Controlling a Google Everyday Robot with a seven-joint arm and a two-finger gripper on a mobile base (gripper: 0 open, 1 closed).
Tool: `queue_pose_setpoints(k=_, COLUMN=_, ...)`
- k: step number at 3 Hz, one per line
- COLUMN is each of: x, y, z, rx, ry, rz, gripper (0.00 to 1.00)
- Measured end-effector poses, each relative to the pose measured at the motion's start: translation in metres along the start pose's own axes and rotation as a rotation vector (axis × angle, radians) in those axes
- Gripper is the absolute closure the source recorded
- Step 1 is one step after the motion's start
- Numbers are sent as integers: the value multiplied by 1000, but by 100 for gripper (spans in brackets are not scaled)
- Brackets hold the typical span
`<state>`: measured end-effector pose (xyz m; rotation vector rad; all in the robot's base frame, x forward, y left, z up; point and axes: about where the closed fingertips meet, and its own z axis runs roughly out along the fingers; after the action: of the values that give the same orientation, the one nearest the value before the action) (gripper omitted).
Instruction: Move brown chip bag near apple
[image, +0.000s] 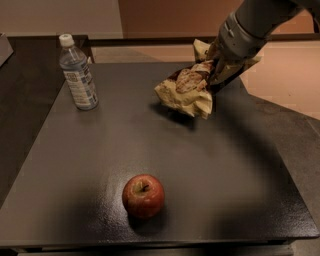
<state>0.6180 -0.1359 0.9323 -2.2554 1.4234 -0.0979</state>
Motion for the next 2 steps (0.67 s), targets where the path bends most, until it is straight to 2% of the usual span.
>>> queue_pose_setpoints(k=2, x=-54, y=27, z=-26, rx=24, ry=-91, rz=-25, gripper=100)
